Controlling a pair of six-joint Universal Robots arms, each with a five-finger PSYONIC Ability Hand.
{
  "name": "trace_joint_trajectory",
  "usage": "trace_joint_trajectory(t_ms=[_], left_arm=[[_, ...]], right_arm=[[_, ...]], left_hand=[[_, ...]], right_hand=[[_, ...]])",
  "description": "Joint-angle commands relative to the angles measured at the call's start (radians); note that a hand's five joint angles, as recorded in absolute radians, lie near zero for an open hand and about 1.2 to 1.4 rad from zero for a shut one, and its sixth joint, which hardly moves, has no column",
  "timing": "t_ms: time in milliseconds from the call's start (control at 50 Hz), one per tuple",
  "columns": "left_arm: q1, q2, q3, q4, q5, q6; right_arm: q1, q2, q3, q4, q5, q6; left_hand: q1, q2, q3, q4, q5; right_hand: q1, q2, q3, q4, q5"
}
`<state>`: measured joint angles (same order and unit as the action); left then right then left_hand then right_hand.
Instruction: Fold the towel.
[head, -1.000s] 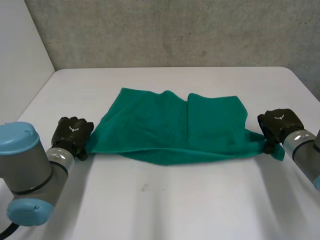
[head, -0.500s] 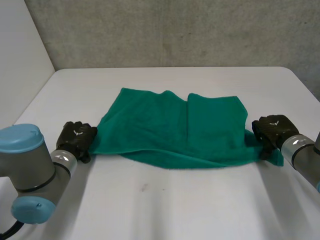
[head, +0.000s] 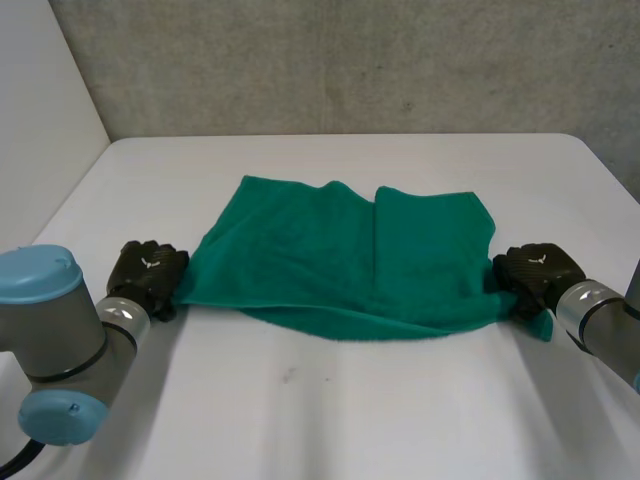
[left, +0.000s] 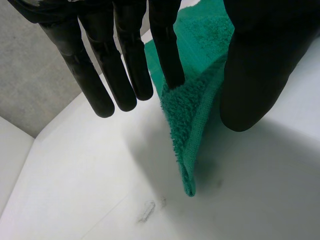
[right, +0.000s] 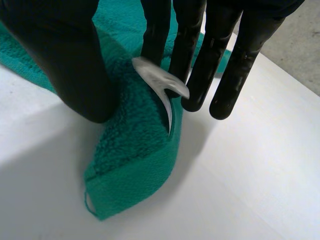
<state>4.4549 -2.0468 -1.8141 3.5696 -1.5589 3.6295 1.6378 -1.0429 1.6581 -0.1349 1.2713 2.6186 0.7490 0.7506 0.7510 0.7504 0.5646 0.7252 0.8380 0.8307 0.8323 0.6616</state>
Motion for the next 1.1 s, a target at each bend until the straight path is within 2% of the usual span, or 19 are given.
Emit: trace_joint_trajectory(t_ms=[20, 100, 120, 140, 160, 220, 540, 660, 700, 820, 920, 1000, 1100], left_arm=[[0.0, 0.002, -0.002, 0.0, -0.001, 0.0], [0.0, 0.004, -0.001, 0.0, -0.001, 0.0], [0.0, 0.004, -0.001, 0.0, -0.001, 0.0], [0.0, 0.002, -0.001, 0.0, -0.001, 0.0], [0.0, 0.002, -0.001, 0.0, -0.001, 0.0], [0.0, -0.003, -0.002, 0.0, -0.001, 0.001], [-0.005, -0.053, 0.012, 0.003, 0.011, -0.003], [-0.005, -0.061, 0.027, 0.005, 0.013, -0.006], [-0.003, -0.056, 0.035, 0.005, 0.011, -0.009], [0.001, -0.024, 0.05, 0.005, -0.003, -0.011], [0.018, 0.102, 0.027, 0.003, -0.003, -0.011], [0.017, 0.195, 0.006, -0.017, -0.003, 0.003], [0.024, 0.39, -0.02, -0.13, -0.003, 0.021]], right_arm=[[-0.006, -0.014, 0.017, 0.0, 0.0, 0.006], [-0.012, -0.028, 0.022, -0.002, -0.007, 0.012], [-0.013, -0.028, 0.022, -0.002, -0.01, 0.012], [-0.013, -0.026, 0.019, -0.002, -0.012, 0.006], [-0.013, -0.026, 0.015, -0.002, -0.012, 0.003], [-0.015, -0.025, 0.003, -0.002, 0.009, 0.0], [-0.066, -0.063, 0.009, 0.0, 0.011, 0.006], [-0.066, -0.066, 0.014, 0.0, 0.011, 0.005], [-0.064, -0.069, 0.017, 0.0, 0.011, 0.003], [-0.064, -0.1, 0.02, 0.0, 0.013, 0.003], [-0.064, -0.15, 0.014, 0.029, 0.011, 0.003], [-0.064, -0.21, -0.003, 0.115, 0.008, -0.002], [-0.062, -0.316, -0.041, 0.276, 0.008, -0.054]], left_hand=[[0.105, 0.103, 0.103, 0.103, 0.114], [0.099, 0.097, 0.097, 0.097, 0.109], [0.096, 0.094, 0.094, 0.094, 0.106], [0.096, 0.094, 0.094, 0.094, 0.106], [0.096, 0.094, 0.094, 0.094, 0.106], [0.096, 0.094, 0.094, 0.094, 0.106], [0.172, 0.17, 0.17, 0.171, 0.182], [0.383, 0.381, 0.381, 0.382, 0.393], [0.629, 0.628, 0.627, 0.628, 0.639], [0.647, 0.646, 0.645, 0.646, 0.657], [0.647, 0.646, 0.645, 0.646, 0.657], [0.647, 0.646, 0.645, 0.646, 0.657], [0.647, 0.646, 0.645, 0.646, 0.657]], right_hand=[[0.132, 0.019, 0.026, 0.025, 0.021], [0.258, 0.145, 0.152, 0.151, 0.147], [0.351, 0.238, 0.246, 0.244, 0.24], [0.64, 0.527, 0.534, 0.533, 0.529], [0.671, 0.558, 0.565, 0.564, 0.56], [0.671, 0.558, 0.566, 0.564, 0.56], [0.671, 0.558, 0.566, 0.564, 0.56], [0.671, 0.558, 0.566, 0.564, 0.56], [0.671, 0.558, 0.566, 0.564, 0.56], [0.671, 0.558, 0.566, 0.564, 0.56], [0.671, 0.558, 0.566, 0.564, 0.56], [0.671, 0.558, 0.566, 0.564, 0.56], [0.671, 0.558, 0.566, 0.564, 0.56]])
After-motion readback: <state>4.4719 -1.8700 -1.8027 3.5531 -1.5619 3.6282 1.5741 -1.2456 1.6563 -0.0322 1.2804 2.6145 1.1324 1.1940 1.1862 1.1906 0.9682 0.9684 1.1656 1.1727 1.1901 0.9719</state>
